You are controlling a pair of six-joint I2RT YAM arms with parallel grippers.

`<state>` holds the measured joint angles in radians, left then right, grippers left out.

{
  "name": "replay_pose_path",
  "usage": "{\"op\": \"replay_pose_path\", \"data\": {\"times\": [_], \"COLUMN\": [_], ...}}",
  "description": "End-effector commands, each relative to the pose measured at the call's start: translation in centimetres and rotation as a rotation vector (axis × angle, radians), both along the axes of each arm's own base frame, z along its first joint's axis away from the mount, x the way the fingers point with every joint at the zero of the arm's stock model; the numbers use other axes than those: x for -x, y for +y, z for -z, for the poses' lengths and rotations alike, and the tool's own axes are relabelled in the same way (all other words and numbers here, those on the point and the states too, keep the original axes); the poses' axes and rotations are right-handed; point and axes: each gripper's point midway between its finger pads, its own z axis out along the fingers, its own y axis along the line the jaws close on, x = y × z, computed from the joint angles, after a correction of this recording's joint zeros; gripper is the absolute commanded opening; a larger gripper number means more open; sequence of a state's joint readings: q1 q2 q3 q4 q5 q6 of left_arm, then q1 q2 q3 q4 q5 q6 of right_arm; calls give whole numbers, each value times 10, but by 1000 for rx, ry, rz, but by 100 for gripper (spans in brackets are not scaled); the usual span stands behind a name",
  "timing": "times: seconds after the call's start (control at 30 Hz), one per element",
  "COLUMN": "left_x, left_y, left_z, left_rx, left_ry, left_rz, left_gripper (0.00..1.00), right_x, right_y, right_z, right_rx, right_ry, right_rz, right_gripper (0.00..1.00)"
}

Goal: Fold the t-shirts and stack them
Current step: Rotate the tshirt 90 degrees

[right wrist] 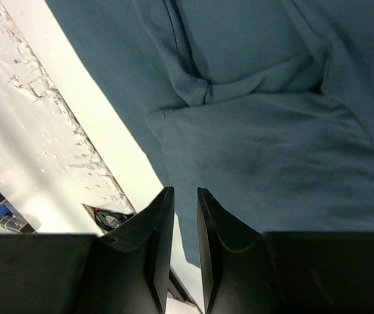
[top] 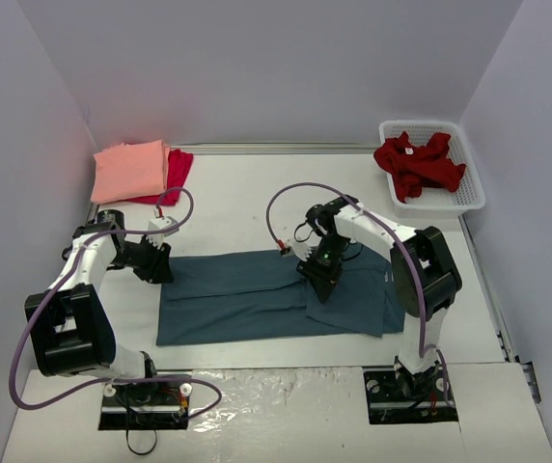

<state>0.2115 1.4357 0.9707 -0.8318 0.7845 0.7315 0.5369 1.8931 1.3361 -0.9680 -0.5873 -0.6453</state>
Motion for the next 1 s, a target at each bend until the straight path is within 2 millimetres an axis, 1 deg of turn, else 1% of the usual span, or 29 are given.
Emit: {"op": "replay_pose_path", "data": {"times": [0.0, 0.03, 0.1, 0.23, 0.37, 0.47, 0.53, 0.6, 0.7, 0.87, 0.93, 0.97], "left_x": [0, 0, -1, -1, -2, -1, -1, -2, -3, -5, -5, -5], "left_y": [-1, -2, -2, -2, 1, 3, 5, 6, 5, 5, 5, 6], "left_z": [-14, -15, -17, -19, -17, -13, -9, -5, -6, -7, -7, -8], "left_rx": [9, 11, 9, 12, -2, -17, -27, -29, -27, -26, -26, -29], "left_ry": [-52, -55, -64, -54, -57, -51, -44, -39, -39, -46, -48, -54], "left_rz": [13, 15, 22, 38, 49, 60, 62, 66, 72, 72, 72, 73], "left_gripper": [23, 23, 23, 23, 23, 23, 23, 23, 23, 23, 23, 23], "right_x": [4, 2, -6, -15, -22, -22, -21, -16, -12, -14, -19, -22], "right_y": [-17, -21, -29, -53, -80, -98, -106, -111, -117, -125, -126, -127], "right_z": [-14, -12, -11, -6, -5, -4, -2, 1, 6, 22, 27, 33], "right_rx": [49, 58, 89, 161, 214, 251, 272, 290, 316, 359, 365, 377], "right_ry": [-37, -45, -87, -111, -128, -133, -136, -125, -119, -97, -99, -88], "right_rz": [29, 43, 78, 154, 224, 258, 263, 268, 268, 277, 285, 289], "right_gripper": [17, 17, 9, 0, 0, 0, 0, 0, 0, 0, 0, 0]}}
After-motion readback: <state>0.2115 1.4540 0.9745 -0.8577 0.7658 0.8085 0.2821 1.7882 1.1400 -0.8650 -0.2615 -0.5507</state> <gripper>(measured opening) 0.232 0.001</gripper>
